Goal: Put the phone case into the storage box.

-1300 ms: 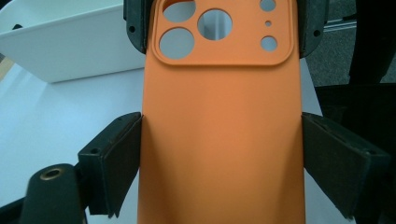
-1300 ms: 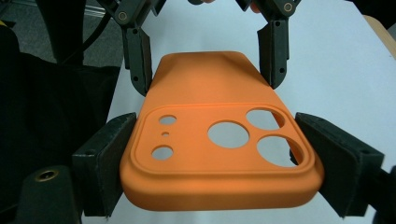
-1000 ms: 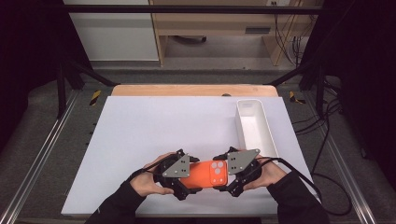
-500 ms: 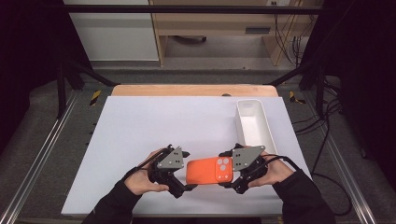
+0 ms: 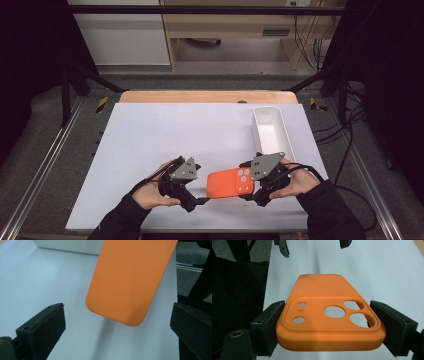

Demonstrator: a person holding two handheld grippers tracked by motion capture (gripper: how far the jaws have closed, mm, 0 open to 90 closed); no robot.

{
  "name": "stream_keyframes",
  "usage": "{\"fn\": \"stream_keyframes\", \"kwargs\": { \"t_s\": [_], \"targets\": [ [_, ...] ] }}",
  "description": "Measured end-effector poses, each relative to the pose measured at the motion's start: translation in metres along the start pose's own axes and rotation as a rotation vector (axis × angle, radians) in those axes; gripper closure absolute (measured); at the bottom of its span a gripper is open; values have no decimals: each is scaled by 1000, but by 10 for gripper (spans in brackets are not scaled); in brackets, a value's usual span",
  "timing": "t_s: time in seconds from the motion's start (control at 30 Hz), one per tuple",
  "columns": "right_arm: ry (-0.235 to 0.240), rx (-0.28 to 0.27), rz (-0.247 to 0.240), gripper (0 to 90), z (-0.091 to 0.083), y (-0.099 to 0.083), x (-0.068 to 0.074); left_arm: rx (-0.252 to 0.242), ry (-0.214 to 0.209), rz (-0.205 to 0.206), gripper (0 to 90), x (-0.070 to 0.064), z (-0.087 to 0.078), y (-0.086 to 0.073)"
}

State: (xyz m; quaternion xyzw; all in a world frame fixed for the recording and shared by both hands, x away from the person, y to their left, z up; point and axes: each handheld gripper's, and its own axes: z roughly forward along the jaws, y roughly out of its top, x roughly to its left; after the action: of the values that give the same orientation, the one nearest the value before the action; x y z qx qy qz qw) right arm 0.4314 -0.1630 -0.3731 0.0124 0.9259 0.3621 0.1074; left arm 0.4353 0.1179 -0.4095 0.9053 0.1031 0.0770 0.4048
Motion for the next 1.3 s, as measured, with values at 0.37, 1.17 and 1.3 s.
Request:
{"fn": "stream_keyframes", "kwargs": {
  "t_s": [0.37,1.17,1.3],
  "targets": [
    [17,76,-4,164,-2,11,-4,42,-14,29,0,0,4,0],
    [45,212,-39,163,-1,40,-8,124,-34,57,0,0,18,11],
    [56,235,-41,163,0,43,-8,138,-38,63,0,0,19,12]
  ]
}}
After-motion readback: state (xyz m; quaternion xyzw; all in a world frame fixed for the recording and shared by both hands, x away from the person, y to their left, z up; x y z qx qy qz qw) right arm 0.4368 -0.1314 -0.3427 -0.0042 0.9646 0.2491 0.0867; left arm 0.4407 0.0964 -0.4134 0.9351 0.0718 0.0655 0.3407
